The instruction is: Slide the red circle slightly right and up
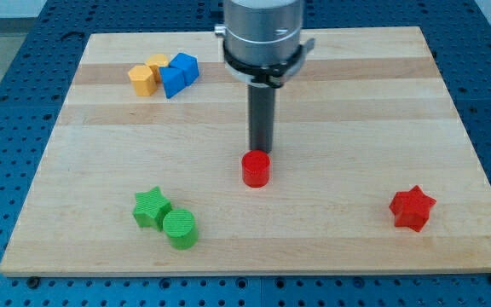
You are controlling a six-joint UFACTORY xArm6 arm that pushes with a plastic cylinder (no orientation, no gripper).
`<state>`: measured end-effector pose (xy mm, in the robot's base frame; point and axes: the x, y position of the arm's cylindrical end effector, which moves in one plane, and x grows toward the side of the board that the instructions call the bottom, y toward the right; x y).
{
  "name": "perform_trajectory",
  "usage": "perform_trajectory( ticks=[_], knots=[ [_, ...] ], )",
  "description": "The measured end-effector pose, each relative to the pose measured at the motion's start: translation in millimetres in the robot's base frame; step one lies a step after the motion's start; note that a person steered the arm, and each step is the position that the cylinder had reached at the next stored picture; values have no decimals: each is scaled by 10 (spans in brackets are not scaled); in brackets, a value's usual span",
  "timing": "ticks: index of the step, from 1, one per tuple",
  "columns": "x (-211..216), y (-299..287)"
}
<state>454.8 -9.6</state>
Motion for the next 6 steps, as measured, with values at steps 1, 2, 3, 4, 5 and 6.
perform_trajectory(
  ticks=[1,2,3,4,5,6],
  knots=[
    [49,-611],
    [361,-825],
    [499,-529],
    [460,134],
    [447,469],
    [445,176]
  ],
)
